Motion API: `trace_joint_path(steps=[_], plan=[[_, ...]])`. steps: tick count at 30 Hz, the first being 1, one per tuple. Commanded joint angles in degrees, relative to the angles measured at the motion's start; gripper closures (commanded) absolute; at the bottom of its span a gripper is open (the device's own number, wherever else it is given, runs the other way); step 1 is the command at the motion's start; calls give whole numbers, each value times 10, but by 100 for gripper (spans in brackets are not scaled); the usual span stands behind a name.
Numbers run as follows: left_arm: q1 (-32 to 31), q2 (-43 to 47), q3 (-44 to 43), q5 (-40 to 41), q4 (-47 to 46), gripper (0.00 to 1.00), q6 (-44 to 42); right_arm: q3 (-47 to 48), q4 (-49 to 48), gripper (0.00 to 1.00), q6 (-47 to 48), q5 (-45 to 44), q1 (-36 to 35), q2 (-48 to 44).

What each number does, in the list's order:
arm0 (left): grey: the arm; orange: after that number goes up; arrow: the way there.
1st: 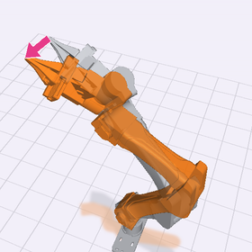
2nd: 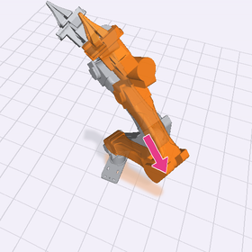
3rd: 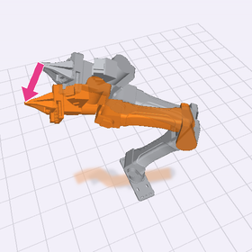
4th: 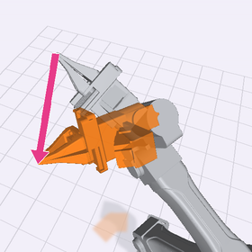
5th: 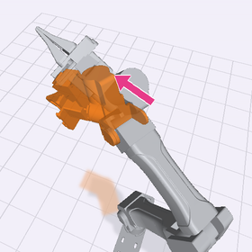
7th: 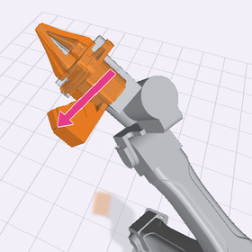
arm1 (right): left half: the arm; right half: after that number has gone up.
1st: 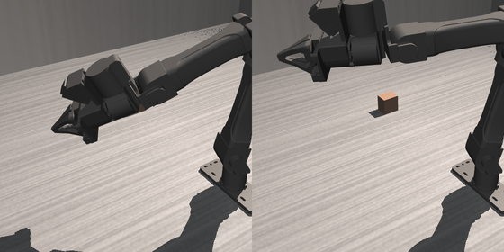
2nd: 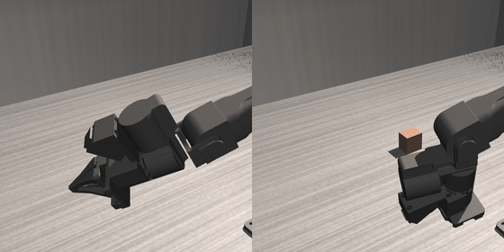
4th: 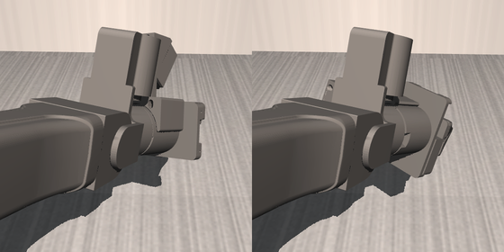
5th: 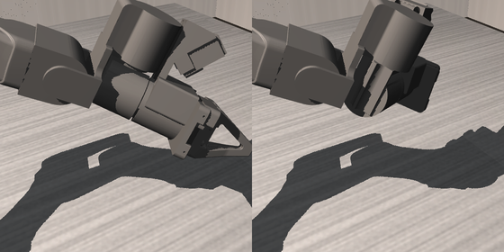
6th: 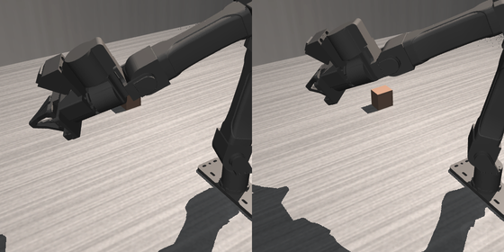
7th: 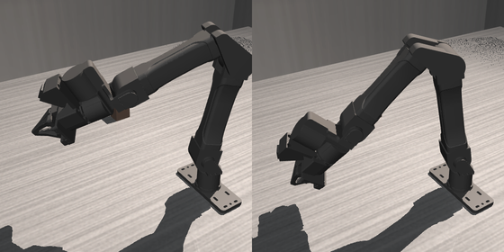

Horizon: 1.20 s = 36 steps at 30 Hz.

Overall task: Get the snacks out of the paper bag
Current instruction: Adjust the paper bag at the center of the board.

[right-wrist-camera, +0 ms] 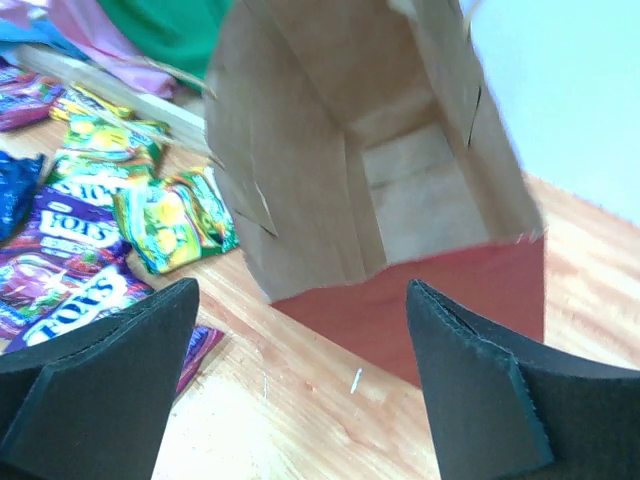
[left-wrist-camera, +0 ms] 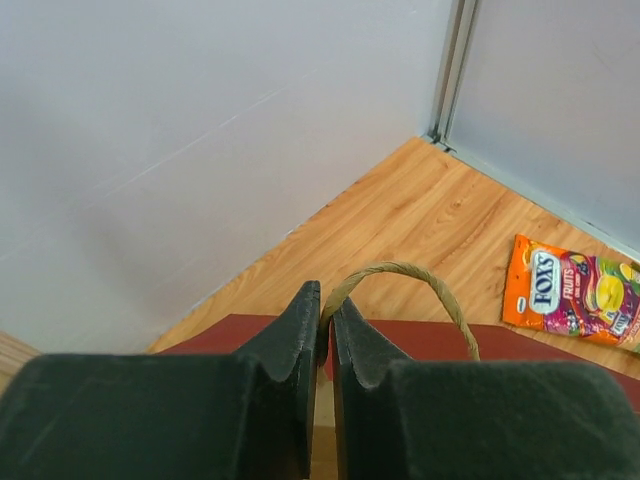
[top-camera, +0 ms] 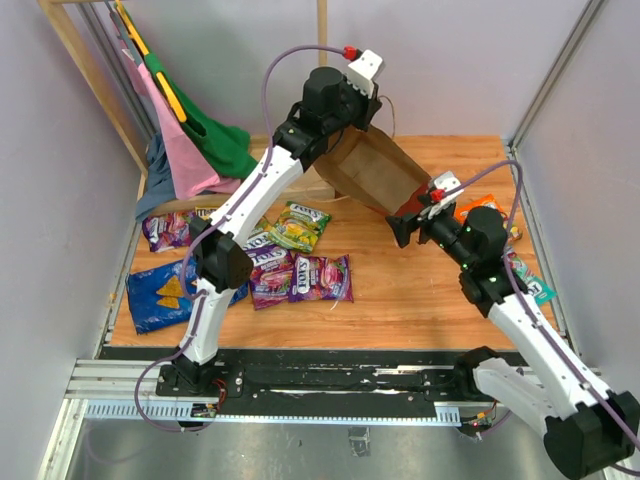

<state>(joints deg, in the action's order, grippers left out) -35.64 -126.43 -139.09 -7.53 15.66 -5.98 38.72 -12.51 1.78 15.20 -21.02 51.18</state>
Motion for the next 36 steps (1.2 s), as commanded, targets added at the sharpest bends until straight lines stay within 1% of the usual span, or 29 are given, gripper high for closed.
trace_joint_path(steps=[1, 3, 5, 7, 9, 12, 15, 16, 25, 30, 36], plan=[[5, -11, -17, 4, 0, 87, -1, 73, 115, 14, 60, 104, -14, -52], [5, -15, -15, 5, 0, 87, 1, 83, 123, 13, 64, 142, -17, -72], [5, -18, -15, 5, -1, 87, 2, 101, 136, 11, 75, 187, -19, -72], [5, -20, -16, 4, -2, 88, 6, 130, 165, 11, 81, 220, -21, -49], [5, -21, -17, 3, -4, 87, 9, 162, 196, 13, 101, 230, -34, -13], [5, -21, -18, 4, -2, 87, 10, 220, 262, 16, 156, 179, -85, 51], [5, -20, -18, 7, 2, 87, 5, 259, 299, 20, 198, 108, -135, 111], [5, -20, -17, 7, 3, 88, 5, 270, 307, 21, 206, 98, -142, 129], [5, -15, -17, 9, 10, 87, -4, 316, 302, 24, 258, 5, -171, 224], [5, -12, -13, -1, 12, 87, -3, 339, 318, 26, 281, -46, -182, 272], [5, -5, -5, -4, 11, 87, -6, 340, 313, 31, 293, -97, -187, 299]])
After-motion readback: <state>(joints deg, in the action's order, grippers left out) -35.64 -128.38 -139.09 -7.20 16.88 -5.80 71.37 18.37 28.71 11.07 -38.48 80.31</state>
